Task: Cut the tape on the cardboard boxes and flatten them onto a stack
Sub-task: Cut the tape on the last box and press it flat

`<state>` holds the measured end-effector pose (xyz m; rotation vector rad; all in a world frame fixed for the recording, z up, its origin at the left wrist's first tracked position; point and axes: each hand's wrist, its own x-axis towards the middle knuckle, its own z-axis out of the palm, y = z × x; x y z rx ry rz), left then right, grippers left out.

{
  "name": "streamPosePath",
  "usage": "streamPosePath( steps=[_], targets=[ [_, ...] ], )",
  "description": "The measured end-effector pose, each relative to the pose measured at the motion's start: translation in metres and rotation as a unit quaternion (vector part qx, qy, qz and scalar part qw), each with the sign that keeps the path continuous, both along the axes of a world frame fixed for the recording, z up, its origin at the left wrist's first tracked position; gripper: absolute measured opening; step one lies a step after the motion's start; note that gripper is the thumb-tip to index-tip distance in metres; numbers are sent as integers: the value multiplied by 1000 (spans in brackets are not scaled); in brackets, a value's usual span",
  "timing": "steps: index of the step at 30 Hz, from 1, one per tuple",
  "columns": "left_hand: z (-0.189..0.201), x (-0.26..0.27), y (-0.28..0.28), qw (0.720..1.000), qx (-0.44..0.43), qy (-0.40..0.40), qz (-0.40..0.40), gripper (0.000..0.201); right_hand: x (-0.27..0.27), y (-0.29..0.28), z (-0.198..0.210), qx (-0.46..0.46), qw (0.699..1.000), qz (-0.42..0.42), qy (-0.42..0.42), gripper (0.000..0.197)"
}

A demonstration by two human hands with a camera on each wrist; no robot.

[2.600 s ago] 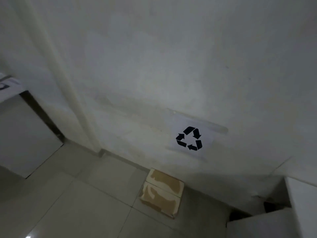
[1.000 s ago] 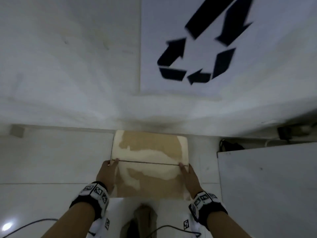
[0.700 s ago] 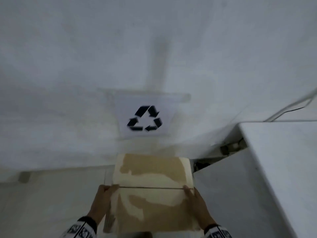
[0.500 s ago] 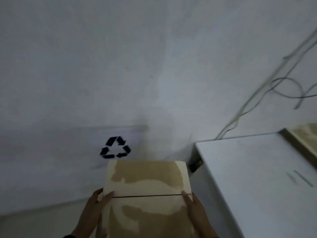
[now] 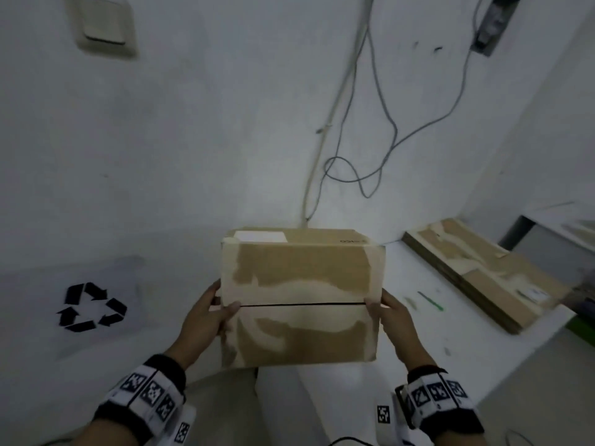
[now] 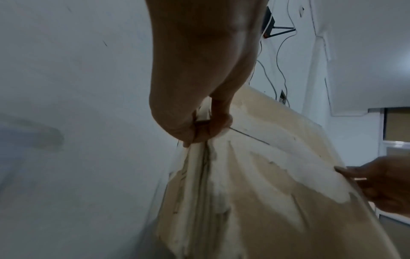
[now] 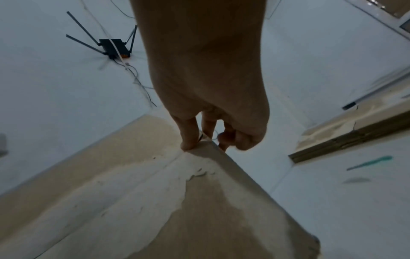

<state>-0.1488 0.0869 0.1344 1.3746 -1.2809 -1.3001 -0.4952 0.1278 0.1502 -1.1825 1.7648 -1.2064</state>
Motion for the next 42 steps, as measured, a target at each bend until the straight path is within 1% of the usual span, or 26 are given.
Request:
streamPosePath(
  steps=[2, 5, 7, 8, 9, 10, 11, 13, 15, 17, 19, 21, 22, 23, 25, 26, 28, 29, 30, 32, 33, 35, 37, 39, 41, 42],
  targets=[
    [2, -46, 3, 999, 24, 40, -12, 47, -42, 8, 8, 1, 1000, 3, 1, 30],
    [13, -108, 11, 984, 99, 132, -66, 34, -100, 13, 8, 0, 998, 0, -61, 37],
    [23, -140, 18, 966, 142, 194, -93, 48, -126, 23, 9, -12, 991, -4, -131, 33],
    [27, -154, 19, 958, 158, 224, -88, 56, -136, 27, 11, -17, 985, -11, -171, 31],
    [29, -167, 20, 951, 171, 247, -75, 59, -143, 32, 13, -15, 976, -23, -218, 36],
    [30, -180, 20, 946, 183, 263, -58, 58, -152, 33, 12, -9, 964, -39, -263, 46],
    [32, -192, 20, 942, 193, 270, -43, 52, -161, 33, 9, 1, 952, -51, -300, 54],
    [31, -213, 18, 939, 208, 273, -24, 36, -177, 27, -1, 18, 941, -65, -331, 59],
    [23, -227, 10, 935, 214, 280, -21, 23, -189, 19, -14, 20, 935, -75, -345, 53],
    [8, -232, -3, 931, 218, 290, -27, 18, -199, 7, -29, 22, 939, -78, -335, 40],
    [-10, -233, -18, 926, 218, 307, -28, 23, -210, -7, -45, 25, 940, -79, -330, 31],
    [-29, -236, -32, 915, 216, 340, -22, 27, -218, -22, -59, 28, 935, -86, -344, 29],
    [-40, -237, -40, 910, 214, 355, -22, 31, -221, -29, -65, 29, 931, -101, -350, 24],
    [-50, -238, -46, 906, 214, 364, -26, 40, -225, -37, -72, 28, 927, -114, -356, 19],
    [-68, -240, -59, 911, 219, 346, -40, 72, -236, -50, -90, 29, 928, -143, -343, 24],
    [-76, -241, -63, 919, 220, 323, -43, 77, -240, -56, -98, 33, 929, -151, -336, 27],
    [-88, -245, -66, 936, 216, 275, -38, 62, -249, -61, -116, 59, 921, -160, -351, 31],
    [-98, -245, -66, 947, 211, 239, -32, 58, -254, -61, -127, 76, 915, -165, -362, 35],
    [-113, -245, -67, 959, 205, 196, -14, 59, -260, -60, -135, 88, 910, -171, -368, 37],
    [-132, -242, -62, 968, 209, 137, 37, 70, -263, -55, -149, 109, 914, -178, -347, 33],
    [-138, -244, -59, 968, 209, 122, 62, 69, -267, -55, -155, 130, 918, -180, -328, 29],
    [-137, -259, -57, 964, 188, 127, 139, 46, -283, -62, -167, 170, 922, -184, -295, 25],
    [-134, -277, -58, 944, 160, 166, 235, 36, -308, -77, -178, 182, 934, -185, -247, 30],
    [-118, -294, -58, 918, 121, 209, 316, 30, -336, -99, -185, 194, 953, -164, -163, 35],
    [-110, -312, -61, 909, 82, 195, 358, 27, -365, -124, -189, 217, 967, -124, -44, 36],
    [-108, -320, -63, 909, 75, 169, 373, 37, -378, -136, -189, 229, 968, -103, 19, 35]
  ],
)
